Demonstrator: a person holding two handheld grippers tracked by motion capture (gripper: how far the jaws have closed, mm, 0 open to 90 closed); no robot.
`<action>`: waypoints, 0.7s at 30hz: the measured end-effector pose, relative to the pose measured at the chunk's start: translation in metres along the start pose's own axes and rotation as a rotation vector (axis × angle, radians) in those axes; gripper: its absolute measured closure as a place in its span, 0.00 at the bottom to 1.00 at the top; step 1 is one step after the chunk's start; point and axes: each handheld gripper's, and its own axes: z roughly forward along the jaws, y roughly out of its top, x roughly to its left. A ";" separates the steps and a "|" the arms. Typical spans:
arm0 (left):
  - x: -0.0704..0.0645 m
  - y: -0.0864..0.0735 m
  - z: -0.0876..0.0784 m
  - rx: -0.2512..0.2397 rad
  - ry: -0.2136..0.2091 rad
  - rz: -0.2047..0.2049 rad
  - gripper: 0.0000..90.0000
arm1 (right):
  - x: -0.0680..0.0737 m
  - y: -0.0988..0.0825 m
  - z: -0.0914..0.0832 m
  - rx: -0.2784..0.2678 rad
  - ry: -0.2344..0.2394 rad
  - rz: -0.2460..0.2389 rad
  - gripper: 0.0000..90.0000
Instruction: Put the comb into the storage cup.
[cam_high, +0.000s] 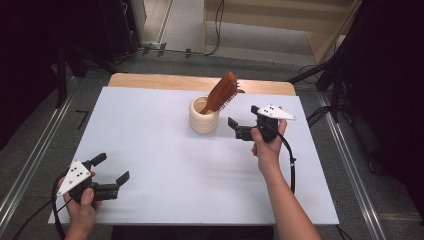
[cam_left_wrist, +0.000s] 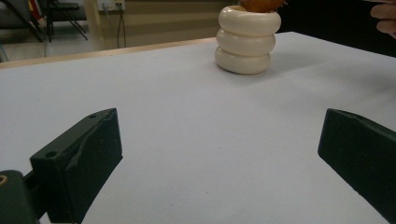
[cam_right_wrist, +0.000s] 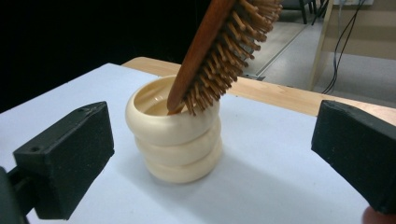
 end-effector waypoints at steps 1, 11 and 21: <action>0.000 0.000 0.000 0.000 0.000 0.001 0.00 | 0.000 -0.001 -0.002 0.007 -0.006 0.005 0.00; 0.000 0.000 0.000 0.000 0.001 0.000 0.00 | -0.001 -0.014 -0.021 -0.009 -0.010 -0.011 0.00; -0.001 0.000 0.000 0.001 0.005 0.003 0.00 | -0.003 -0.029 -0.042 -0.016 -0.025 -0.017 0.00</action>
